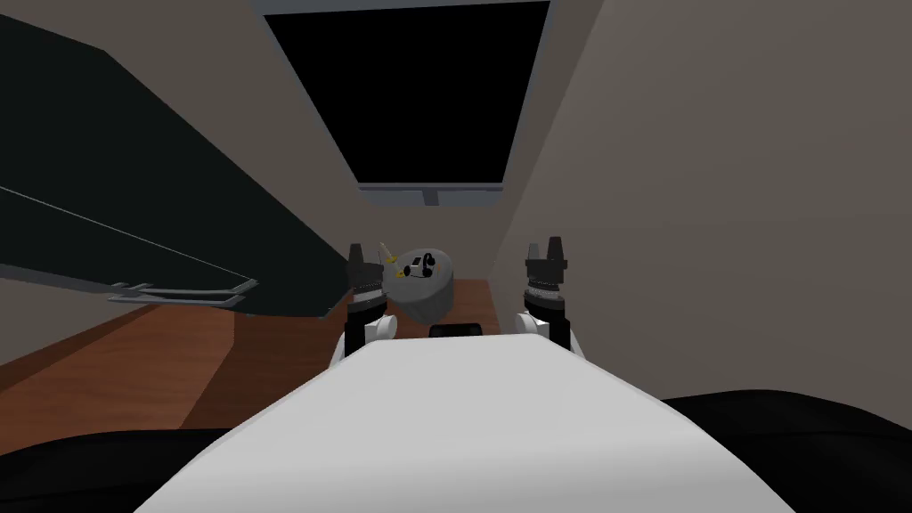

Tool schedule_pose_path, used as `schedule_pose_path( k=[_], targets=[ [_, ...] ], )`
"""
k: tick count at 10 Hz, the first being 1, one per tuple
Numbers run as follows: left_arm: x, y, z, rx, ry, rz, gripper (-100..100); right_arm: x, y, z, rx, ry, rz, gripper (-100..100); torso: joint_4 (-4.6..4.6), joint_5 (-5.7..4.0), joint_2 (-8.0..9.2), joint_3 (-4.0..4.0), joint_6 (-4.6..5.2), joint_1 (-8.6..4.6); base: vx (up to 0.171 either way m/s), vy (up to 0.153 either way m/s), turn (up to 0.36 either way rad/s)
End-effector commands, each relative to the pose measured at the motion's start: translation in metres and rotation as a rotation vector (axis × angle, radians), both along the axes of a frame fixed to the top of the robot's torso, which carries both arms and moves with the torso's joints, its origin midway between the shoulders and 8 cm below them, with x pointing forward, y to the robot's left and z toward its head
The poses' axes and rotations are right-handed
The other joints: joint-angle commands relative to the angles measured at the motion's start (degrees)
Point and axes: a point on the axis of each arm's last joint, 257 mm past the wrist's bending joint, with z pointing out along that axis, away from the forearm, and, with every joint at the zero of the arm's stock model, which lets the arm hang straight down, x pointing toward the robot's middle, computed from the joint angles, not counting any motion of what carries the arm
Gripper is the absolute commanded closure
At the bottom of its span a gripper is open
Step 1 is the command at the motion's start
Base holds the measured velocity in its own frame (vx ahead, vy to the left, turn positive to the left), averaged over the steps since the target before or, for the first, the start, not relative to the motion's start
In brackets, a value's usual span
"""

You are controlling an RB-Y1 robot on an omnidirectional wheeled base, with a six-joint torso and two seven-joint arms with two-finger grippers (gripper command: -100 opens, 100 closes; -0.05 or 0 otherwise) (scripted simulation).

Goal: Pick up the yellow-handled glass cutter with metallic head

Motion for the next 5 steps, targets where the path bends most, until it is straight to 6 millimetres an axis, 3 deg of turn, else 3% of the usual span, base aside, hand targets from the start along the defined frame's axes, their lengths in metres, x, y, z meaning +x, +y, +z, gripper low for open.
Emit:
schedule_pose_path(
  k=[1,5],
  targets=[
    [0.002,-0.002,-0.005,0.041,0.023,-0.011,-100,0.0,0.0,0.0,0.0,0.0,0.0,0,0.0,0.0,0.0,0.0,0.0,0.0,-0.061,-0.009,-0.083],
    [0.011,-0.004,-0.037,0.171,0.143,-0.035,-100,0.0,0.0,0.0,0.0,0.0,0.0,0,0.14,0.01,0.65,0.37,0.02,0.04,-0.162,-0.003,-0.177]
  ],
)
